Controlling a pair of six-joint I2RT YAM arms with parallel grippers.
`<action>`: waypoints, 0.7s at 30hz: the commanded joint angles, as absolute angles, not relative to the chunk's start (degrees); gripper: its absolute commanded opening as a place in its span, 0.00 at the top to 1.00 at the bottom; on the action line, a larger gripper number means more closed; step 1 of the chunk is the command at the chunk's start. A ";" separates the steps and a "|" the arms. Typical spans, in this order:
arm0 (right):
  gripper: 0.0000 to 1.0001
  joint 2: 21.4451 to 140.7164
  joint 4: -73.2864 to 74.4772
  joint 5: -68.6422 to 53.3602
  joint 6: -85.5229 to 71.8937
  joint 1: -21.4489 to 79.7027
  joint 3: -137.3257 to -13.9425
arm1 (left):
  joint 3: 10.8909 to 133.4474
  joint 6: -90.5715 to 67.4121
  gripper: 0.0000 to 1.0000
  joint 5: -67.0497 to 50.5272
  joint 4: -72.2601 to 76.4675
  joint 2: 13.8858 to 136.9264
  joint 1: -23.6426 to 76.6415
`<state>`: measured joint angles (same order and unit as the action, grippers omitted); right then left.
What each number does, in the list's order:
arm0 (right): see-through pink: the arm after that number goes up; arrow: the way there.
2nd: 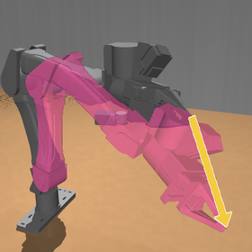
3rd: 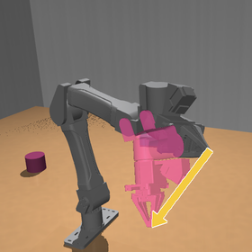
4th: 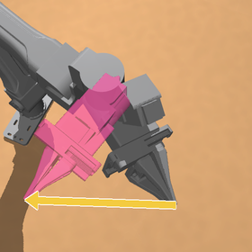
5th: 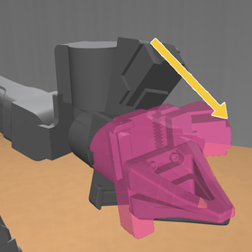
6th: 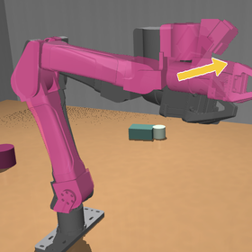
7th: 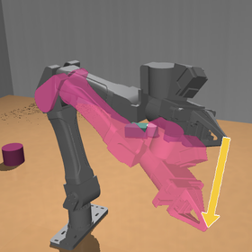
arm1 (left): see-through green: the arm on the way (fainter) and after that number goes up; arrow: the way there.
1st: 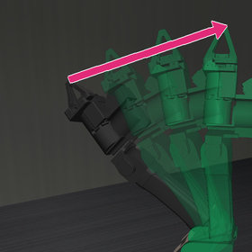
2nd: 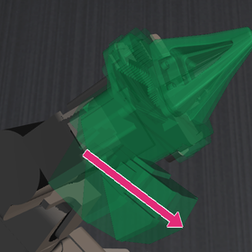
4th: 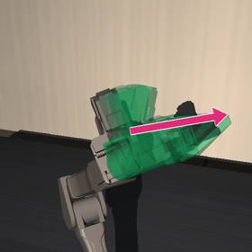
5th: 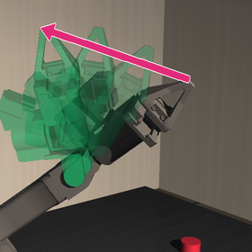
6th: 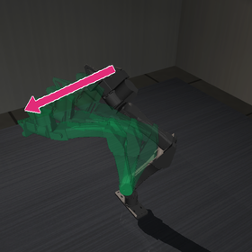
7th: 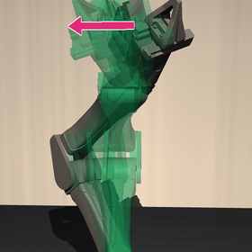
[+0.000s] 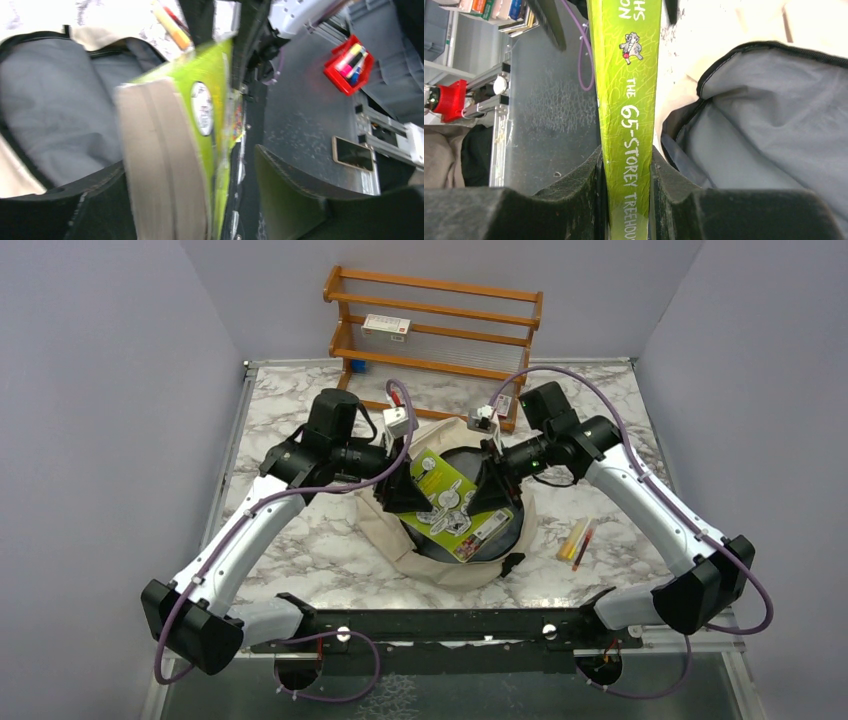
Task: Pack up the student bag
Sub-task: Place the book in the student bag.
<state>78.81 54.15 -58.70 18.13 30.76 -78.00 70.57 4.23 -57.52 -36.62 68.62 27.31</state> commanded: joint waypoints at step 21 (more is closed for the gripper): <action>0.26 63.16 29.88 -39.69 4.34 31.11 -66.92 | 69.29 3.30 1.00 -54.45 -28.33 65.93 30.07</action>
<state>69.82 43.90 -51.13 13.96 30.81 -72.18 69.97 6.22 -57.36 -37.41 70.22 30.83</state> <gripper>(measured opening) 0.698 0.285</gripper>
